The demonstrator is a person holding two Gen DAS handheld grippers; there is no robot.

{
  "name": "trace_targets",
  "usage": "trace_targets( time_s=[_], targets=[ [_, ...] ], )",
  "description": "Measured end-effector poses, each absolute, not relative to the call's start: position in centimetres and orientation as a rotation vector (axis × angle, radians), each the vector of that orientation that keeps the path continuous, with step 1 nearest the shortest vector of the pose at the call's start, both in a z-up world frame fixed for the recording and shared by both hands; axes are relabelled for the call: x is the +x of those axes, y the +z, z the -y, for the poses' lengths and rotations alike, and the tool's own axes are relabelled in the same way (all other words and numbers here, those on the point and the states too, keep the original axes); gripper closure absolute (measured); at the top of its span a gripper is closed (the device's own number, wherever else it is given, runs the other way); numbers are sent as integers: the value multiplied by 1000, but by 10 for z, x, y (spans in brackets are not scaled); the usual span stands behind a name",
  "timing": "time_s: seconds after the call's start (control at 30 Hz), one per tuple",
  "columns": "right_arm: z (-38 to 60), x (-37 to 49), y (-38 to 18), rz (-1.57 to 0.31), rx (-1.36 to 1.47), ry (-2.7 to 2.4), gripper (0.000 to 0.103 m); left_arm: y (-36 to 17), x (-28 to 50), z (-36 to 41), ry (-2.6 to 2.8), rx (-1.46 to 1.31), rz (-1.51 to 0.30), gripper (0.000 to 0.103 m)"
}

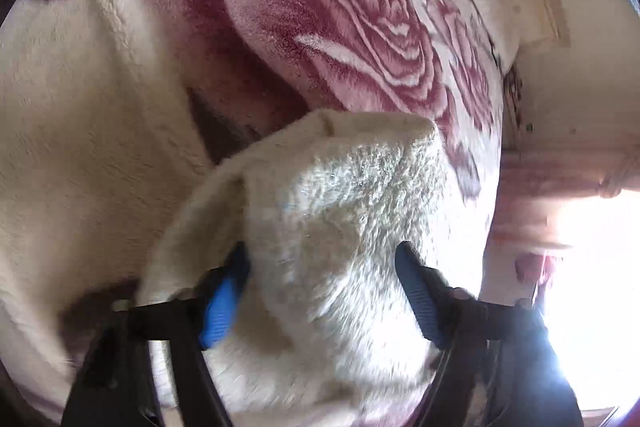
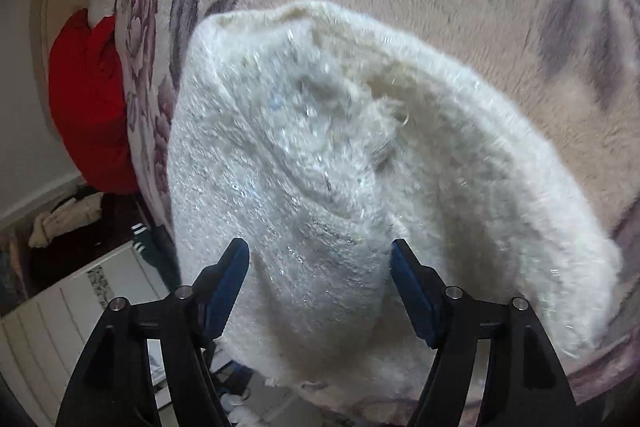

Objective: Fold large clothes

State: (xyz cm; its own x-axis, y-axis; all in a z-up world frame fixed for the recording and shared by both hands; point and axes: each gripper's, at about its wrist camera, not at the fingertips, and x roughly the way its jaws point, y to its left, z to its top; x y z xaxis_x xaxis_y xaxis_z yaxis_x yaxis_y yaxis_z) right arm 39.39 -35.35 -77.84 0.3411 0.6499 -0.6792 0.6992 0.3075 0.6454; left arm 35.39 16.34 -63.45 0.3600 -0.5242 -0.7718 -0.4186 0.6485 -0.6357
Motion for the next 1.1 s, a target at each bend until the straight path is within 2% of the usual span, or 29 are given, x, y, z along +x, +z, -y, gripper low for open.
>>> trace_targets(
  time_s=[0.03,0.07,0.17,0.23,0.3,0.33,0.37,0.4,0.43,0.47,0.5,0.53,0.67,0.8,0.83,0.87,0.9,0.97,1.1],
  targets=[
    [350,390,-778,-1303,1390,-65,70,-632,352,-157,-62,-894,-1231,84],
    [350,385,-773,-1259,1380,-107,87,-629,348,-152,-43,-873,-1192,86],
    [357,366,-735,-1127,1296,-133,91,-646,340,-147,-11,-855,-1226,86],
    [350,357,-738,-1235,1187,-163,90,-661,336,-148,-1,-842,-1273,85],
    [343,351,-761,-1385,1177,-140,84,-653,338,-156,-41,-840,-1310,76],
    [344,351,-765,-1419,1175,-126,70,-644,340,-161,-66,-829,-1346,73],
    [348,353,-762,-1430,1164,-125,61,-637,342,-165,-85,-821,-1361,72],
    [355,355,-753,-1416,1153,-134,59,-623,342,-170,-108,-798,-1358,70],
    [364,357,-743,-1375,1153,-136,53,-610,343,-175,-115,-752,-1346,67],
    [375,359,-731,-1320,1154,-149,41,-599,344,-178,-115,-709,-1331,57],
    [384,361,-722,-1279,1150,-174,35,-590,347,-182,-111,-667,-1313,42],
    [392,367,-716,-1238,1147,-186,29,-581,356,-185,-113,-641,-1291,36],
    [411,417,-735,-1206,1180,-132,28,-595,410,-176,-191,-637,-1295,35],
    [400,457,-781,-1328,1287,-2,28,-641,466,-131,-329,-630,-1437,35],
    [394,462,-784,-1367,1266,12,45,-647,473,-118,-336,-611,-1450,37],
    [385,467,-780,-1367,1218,17,78,-643,476,-110,-332,-575,-1419,67],
    [380,469,-774,-1373,1166,13,87,-637,475,-103,-338,-551,-1389,75],
    [382,462,-757,-1304,1185,-16,91,-627,477,-95,-299,-499,-1351,81],
    [383,435,-734,-1228,1201,-65,91,-641,479,-104,-284,-587,-1353,81]
  ],
)
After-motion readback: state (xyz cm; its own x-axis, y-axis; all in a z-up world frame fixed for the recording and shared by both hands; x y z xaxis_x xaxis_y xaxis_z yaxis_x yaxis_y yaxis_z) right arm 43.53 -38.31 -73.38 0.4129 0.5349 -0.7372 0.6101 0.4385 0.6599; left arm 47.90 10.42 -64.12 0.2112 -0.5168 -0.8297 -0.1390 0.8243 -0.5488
